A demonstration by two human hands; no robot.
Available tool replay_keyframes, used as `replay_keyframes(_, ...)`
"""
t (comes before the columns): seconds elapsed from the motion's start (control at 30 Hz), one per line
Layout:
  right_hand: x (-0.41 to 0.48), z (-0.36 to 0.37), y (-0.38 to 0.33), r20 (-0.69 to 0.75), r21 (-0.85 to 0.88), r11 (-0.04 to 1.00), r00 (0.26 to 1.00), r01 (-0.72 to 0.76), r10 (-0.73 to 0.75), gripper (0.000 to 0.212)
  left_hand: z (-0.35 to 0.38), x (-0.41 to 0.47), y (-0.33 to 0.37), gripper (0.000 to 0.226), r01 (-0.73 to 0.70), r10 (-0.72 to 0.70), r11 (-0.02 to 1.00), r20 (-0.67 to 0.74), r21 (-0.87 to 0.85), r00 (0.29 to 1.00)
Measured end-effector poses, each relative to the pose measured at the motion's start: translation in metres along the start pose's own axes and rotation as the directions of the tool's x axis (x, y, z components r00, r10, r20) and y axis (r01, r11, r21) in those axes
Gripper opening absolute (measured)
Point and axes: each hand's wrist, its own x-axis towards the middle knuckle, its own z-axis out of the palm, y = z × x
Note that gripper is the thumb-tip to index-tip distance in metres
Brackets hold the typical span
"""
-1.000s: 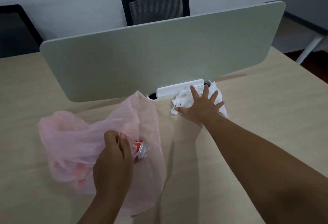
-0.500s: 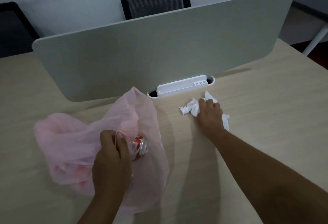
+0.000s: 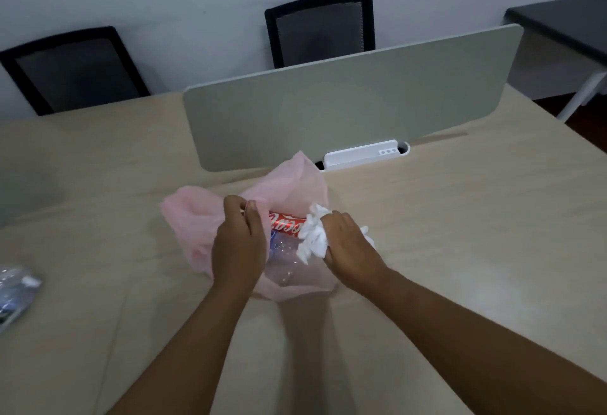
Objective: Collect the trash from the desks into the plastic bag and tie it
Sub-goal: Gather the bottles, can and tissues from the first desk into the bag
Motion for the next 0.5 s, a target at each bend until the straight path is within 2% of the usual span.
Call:
replay_keyframes(0.07,0.002,-0.001,-0.038,0.089,0.066,0.994,0.992,0.087,-0.093,0.022,-0.023,-0.008,0.001,0.017,-0.027,0.028,0.999,0.026,-0.040,0.999)
replay_keyframes(0.13,0.012,-0.003,-0.070,0.244,0.137,0.990,0.970,-0.022,-0.012,0.032,-0.045,-0.019,0.000,0.017,-0.061,0.066,0.996,0.059,-0.070,0.996)
replay_keyframes(0.2,0.026,-0.007,-0.096,0.381,0.193,0.967,0.921,-0.167,0.083,0.032,-0.066,-0.032,-0.006,0.015,-0.103,0.112,0.991,0.098,-0.090,0.989)
replay_keyframes(0.23,0.033,-0.013,-0.110,0.450,0.240,0.949,0.890,-0.202,0.076,0.032,-0.075,-0.038,-0.010,0.014,-0.116,0.126,0.989,0.112,-0.091,0.986)
replay_keyframes(0.3,0.045,-0.018,-0.131,0.466,0.309,0.927,0.883,-0.213,0.048,0.037,-0.093,-0.049,-0.017,0.013,-0.123,0.134,0.988,0.119,-0.098,0.984)
replay_keyframes(0.37,0.051,-0.020,-0.144,0.543,0.234,0.941,0.836,-0.246,0.084,0.043,-0.108,-0.057,-0.025,0.013,-0.127,0.139,0.986,0.113,-0.108,0.984)
replay_keyframes(0.43,0.046,-0.013,-0.147,0.613,0.128,0.946,0.773,-0.299,0.161,0.061,-0.119,-0.062,-0.033,0.014,-0.117,0.129,0.987,0.115,-0.108,0.985)
replay_keyframes(0.5,0.030,-0.008,-0.145,0.578,0.095,0.947,0.791,-0.308,0.199,0.084,-0.125,-0.066,-0.042,0.015,-0.094,0.108,0.988,0.116,-0.119,0.987)
